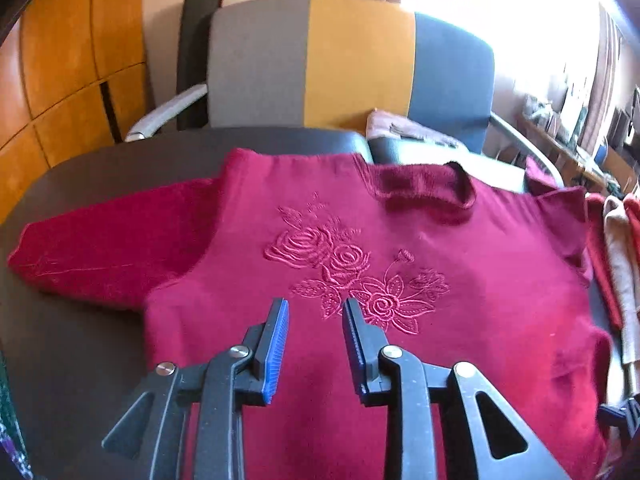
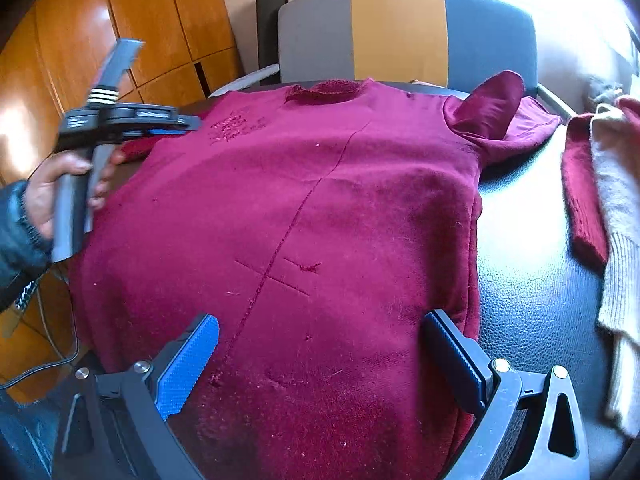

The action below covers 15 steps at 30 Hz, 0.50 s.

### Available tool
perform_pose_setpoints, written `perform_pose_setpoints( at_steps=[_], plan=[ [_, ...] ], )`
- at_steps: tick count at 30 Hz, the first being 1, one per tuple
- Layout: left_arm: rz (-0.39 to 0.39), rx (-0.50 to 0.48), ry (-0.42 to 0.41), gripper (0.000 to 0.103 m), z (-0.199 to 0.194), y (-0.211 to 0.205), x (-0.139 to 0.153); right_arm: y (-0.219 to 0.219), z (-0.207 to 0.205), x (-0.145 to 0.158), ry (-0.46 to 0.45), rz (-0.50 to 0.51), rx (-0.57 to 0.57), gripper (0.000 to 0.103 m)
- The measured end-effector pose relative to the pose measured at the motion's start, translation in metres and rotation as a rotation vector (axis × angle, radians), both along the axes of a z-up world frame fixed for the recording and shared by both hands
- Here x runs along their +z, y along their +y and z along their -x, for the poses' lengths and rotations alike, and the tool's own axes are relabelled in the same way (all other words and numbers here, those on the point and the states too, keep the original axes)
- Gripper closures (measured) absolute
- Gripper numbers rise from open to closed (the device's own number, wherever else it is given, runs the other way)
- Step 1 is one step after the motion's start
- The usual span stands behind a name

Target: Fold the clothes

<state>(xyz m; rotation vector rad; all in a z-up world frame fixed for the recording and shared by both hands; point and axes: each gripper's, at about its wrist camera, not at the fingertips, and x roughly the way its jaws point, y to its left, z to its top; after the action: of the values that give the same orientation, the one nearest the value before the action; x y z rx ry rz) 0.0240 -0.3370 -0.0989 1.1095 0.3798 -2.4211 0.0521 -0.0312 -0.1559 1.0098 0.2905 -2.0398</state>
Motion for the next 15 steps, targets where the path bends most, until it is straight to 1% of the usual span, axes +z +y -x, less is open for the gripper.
perform_pose_setpoints(
  at_steps=[3,6,8,10,11,14,15],
  plan=[
    [-0.04,0.001,0.031,0.069,-0.002,-0.006,-0.016,-0.001,0.004,0.0,0.011,0.002,-0.002,0.0],
    [-0.066,-0.006,0.057,0.065,-0.005,-0.008,-0.019,-0.004,0.009,-0.001,0.028,0.001,-0.007,0.0],
    [-0.076,-0.013,0.069,0.061,-0.006,-0.008,-0.02,-0.006,0.017,0.001,0.009,-0.002,-0.002,0.0],
    [-0.073,-0.016,0.073,0.058,-0.006,-0.006,-0.021,-0.005,0.03,0.007,-0.054,0.011,0.003,0.0],
    [-0.072,-0.018,0.075,0.057,-0.006,-0.005,-0.022,-0.002,0.038,0.012,-0.107,0.039,-0.005,0.0],
    [-0.066,-0.023,0.08,0.056,-0.006,-0.003,-0.023,0.013,0.069,0.026,-0.223,0.149,-0.078,0.0],
    [-0.066,-0.023,0.082,0.056,-0.006,-0.003,-0.023,0.019,0.08,0.03,-0.225,0.171,-0.122,0.0]
  ],
)
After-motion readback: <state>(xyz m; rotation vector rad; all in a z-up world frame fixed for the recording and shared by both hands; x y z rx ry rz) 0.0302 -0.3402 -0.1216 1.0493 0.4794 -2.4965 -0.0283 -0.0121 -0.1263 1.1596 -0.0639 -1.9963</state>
